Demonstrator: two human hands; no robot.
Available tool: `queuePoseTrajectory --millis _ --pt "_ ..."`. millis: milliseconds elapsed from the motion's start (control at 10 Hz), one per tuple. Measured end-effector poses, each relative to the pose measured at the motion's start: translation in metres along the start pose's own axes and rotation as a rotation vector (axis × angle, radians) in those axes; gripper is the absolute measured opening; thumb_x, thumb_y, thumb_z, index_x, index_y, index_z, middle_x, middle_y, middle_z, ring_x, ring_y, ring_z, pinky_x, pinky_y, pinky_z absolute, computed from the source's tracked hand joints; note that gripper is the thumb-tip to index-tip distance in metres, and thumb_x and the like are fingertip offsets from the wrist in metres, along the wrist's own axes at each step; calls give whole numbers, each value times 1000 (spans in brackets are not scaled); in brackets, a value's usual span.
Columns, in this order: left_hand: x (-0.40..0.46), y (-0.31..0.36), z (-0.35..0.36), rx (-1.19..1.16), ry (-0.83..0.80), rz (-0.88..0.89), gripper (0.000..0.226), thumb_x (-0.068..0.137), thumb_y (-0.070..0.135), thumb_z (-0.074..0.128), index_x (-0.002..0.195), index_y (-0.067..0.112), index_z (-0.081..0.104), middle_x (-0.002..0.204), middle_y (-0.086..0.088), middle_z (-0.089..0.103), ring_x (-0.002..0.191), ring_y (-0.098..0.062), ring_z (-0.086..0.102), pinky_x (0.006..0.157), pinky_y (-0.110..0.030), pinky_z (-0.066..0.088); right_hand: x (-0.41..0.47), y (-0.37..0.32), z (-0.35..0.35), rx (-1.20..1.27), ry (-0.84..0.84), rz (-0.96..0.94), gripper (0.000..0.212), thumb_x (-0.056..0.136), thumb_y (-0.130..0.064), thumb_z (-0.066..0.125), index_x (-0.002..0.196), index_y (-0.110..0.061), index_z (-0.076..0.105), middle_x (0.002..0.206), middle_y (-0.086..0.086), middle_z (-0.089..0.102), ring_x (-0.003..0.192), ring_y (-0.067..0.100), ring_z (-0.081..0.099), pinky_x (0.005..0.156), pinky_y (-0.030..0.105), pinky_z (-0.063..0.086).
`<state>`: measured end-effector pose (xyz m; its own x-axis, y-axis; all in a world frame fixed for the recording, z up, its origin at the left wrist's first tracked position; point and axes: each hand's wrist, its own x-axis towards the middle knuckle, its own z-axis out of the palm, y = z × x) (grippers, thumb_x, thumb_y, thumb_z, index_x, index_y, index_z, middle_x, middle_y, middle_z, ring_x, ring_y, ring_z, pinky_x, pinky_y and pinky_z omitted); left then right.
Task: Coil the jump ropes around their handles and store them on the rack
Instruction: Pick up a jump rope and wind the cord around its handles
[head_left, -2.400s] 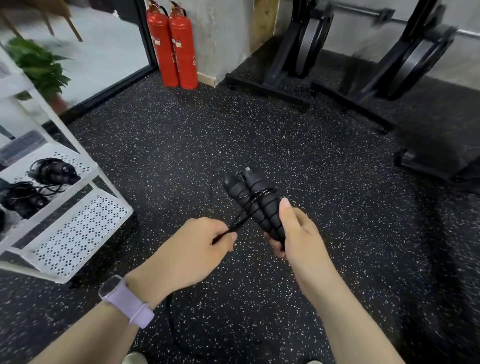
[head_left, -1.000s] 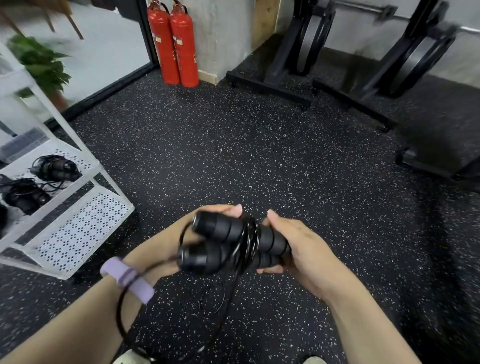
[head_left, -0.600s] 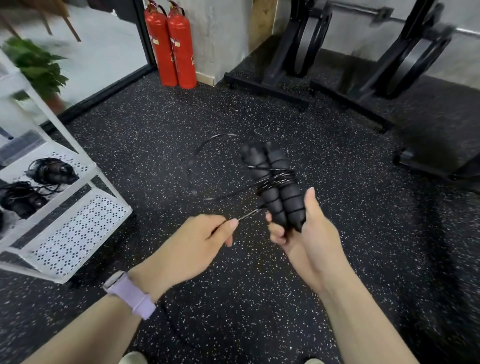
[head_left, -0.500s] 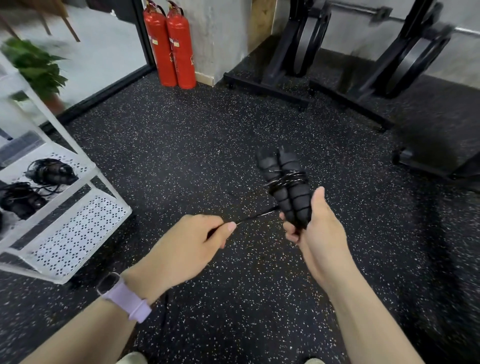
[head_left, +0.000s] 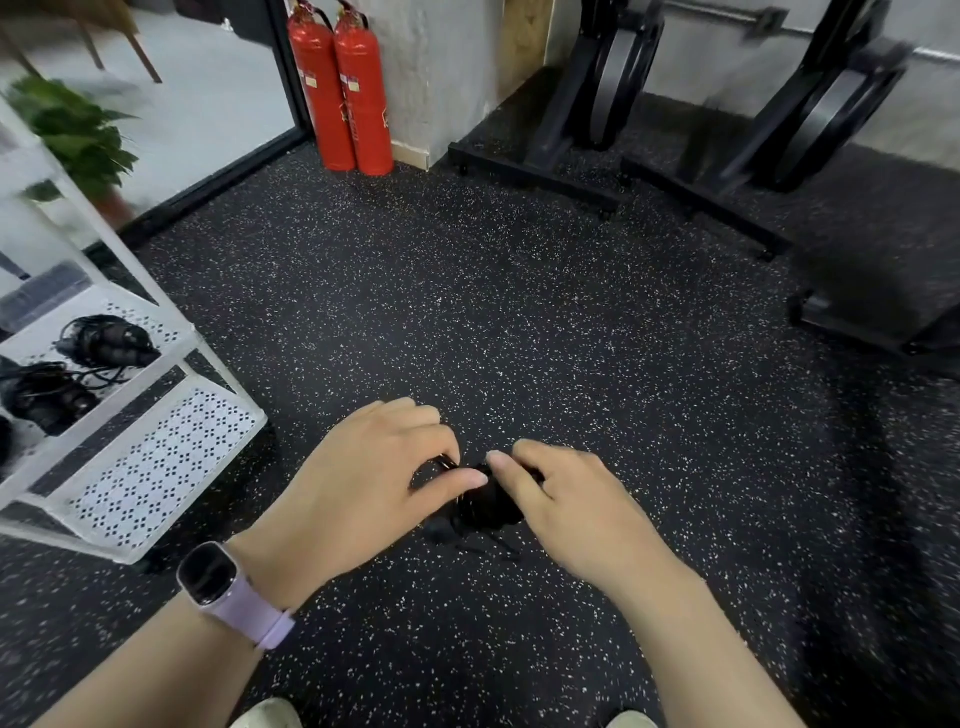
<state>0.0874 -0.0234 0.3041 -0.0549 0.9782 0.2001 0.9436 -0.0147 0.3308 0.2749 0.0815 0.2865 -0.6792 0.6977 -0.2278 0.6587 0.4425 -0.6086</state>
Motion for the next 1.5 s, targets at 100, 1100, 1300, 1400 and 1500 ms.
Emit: queuePoseTrajectory --millis 100,1100,1300,1400,1500 --pt "-2 -3 -2 -105 -23 -5 35 93 69 49 82 38 59 71 23 41 79 4 43 75 -11 31 -3 2 -2 117 -149 -56 55 100 -72 27 78 -30 54 63 -11 54 58 8 48 60 37 42" --pt "-1 4 4 -229 -263 -318 30 102 52 44 85 32 59 56 19 57 41 -9 44 42 -19 32 13 1 -11 1189 355 356 57 105 -61 37 119 -10 59 88 9 62 64 12 50 60 30 42" --pt "-3 -1 -6 -60 -101 -208 38 96 63 37 92 35 63 66 16 57 61 -2 55 58 -20 45 5 19 -16 277 260 270 31 104 -58 38 91 -30 44 82 0 62 59 8 52 51 28 35" --pt "-1 -3 -9 -55 -54 -153 38 95 64 41 91 34 65 71 20 51 61 1 50 58 -21 41 2 18 -11 138 98 188 32 102 -55 48 85 -28 48 81 0 61 60 12 49 51 27 32" --pt "-2 -3 -11 -19 -18 -133 40 88 69 47 79 34 64 63 21 41 52 1 42 52 -19 29 -1 14 -9 121 -19 94 38 99 -54 57 79 -22 52 61 -7 53 49 7 41 49 29 30"
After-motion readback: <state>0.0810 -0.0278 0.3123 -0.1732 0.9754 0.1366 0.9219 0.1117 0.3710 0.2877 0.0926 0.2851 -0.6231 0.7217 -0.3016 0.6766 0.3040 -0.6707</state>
